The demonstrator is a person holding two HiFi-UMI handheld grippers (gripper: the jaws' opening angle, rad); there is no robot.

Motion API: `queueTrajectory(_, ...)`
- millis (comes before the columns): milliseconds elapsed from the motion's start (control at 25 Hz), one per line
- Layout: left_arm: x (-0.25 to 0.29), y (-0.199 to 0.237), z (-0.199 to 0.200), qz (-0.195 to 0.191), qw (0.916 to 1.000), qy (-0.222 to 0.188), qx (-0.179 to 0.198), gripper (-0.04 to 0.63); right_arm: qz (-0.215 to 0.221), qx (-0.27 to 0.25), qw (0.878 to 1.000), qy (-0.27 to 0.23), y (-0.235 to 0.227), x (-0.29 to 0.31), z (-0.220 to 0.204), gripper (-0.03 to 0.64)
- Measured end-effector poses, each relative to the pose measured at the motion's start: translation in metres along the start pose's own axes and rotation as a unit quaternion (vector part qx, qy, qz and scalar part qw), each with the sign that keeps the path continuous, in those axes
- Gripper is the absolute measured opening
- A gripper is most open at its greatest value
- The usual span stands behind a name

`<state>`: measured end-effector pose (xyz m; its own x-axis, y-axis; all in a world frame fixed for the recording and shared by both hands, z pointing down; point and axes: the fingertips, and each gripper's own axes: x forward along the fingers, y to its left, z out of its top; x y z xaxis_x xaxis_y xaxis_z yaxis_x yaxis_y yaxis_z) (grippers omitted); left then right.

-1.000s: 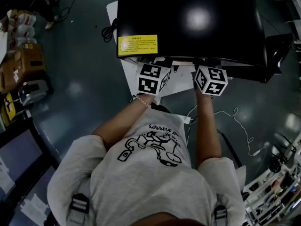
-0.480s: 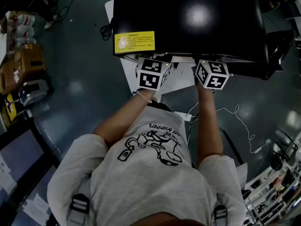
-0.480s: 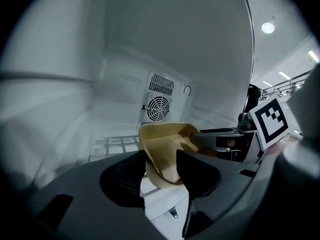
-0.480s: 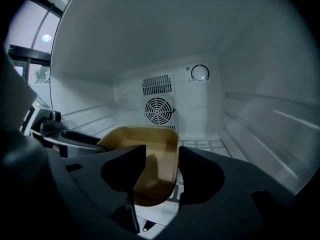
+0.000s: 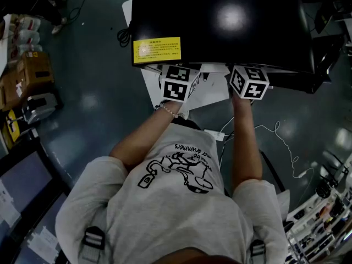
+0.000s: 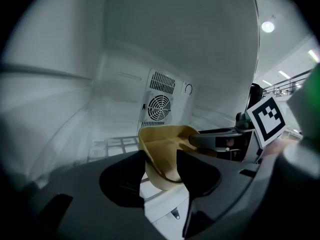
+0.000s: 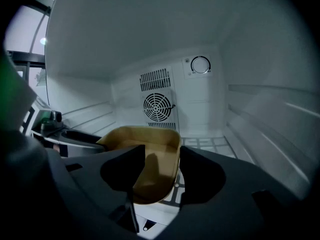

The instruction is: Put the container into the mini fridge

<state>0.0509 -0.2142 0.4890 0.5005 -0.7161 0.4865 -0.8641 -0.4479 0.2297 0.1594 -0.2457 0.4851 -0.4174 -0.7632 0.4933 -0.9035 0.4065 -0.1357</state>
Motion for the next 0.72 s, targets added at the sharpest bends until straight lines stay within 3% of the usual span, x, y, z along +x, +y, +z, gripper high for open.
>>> queueTrajectory(720,0.0059,0.0026,0.0040,-0.008,0.9998,0.003,-0.017,0.207,0.001,0.007,1.000,0.023,-0.0086,0.0090,-0.0073,0.209)
